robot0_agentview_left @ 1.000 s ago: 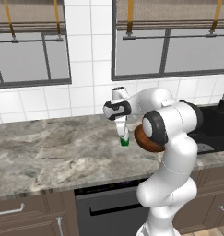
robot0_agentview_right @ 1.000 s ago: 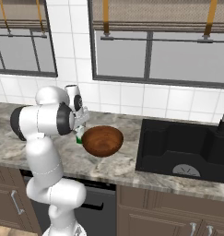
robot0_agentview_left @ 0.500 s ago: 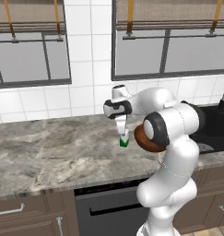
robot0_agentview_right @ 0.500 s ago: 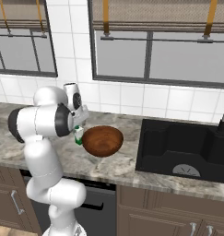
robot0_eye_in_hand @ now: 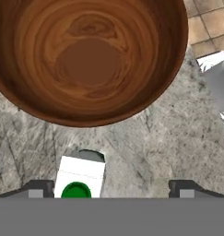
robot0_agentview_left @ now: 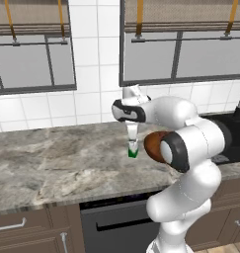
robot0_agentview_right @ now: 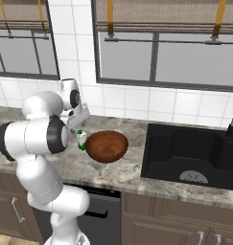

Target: Gather the eggs and milk located in the vicinity of the sink area and place them right next to the bowl.

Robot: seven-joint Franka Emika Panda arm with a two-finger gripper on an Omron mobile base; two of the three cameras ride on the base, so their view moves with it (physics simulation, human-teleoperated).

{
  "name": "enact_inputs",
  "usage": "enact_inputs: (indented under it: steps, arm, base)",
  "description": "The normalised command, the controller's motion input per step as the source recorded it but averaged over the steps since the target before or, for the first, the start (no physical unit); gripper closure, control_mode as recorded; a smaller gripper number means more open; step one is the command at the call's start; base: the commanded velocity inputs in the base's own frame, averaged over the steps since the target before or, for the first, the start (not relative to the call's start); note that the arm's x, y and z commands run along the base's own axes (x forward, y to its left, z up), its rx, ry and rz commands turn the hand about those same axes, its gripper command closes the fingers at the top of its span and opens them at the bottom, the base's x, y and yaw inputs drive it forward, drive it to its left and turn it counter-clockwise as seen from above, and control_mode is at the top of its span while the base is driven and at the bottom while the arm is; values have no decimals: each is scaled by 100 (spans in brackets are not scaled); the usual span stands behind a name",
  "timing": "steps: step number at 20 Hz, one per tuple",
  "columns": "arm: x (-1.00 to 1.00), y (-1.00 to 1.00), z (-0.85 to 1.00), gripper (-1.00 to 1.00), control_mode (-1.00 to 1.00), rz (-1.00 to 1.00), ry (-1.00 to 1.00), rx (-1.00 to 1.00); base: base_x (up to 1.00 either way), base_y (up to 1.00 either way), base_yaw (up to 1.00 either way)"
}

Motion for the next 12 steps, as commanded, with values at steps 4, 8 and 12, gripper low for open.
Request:
enact_inputs:
  steps: [4,8,12]
  arm:
    - [-59,-27,18,-100,-100,26,0,7]
    - [-46,-33,19,-100,-100,40,-2,5]
    - [-52,-18,38,-100,-100,48,-4,1]
  base:
    - [0,0,0]
    - [0,0,0]
    - [0,0,0]
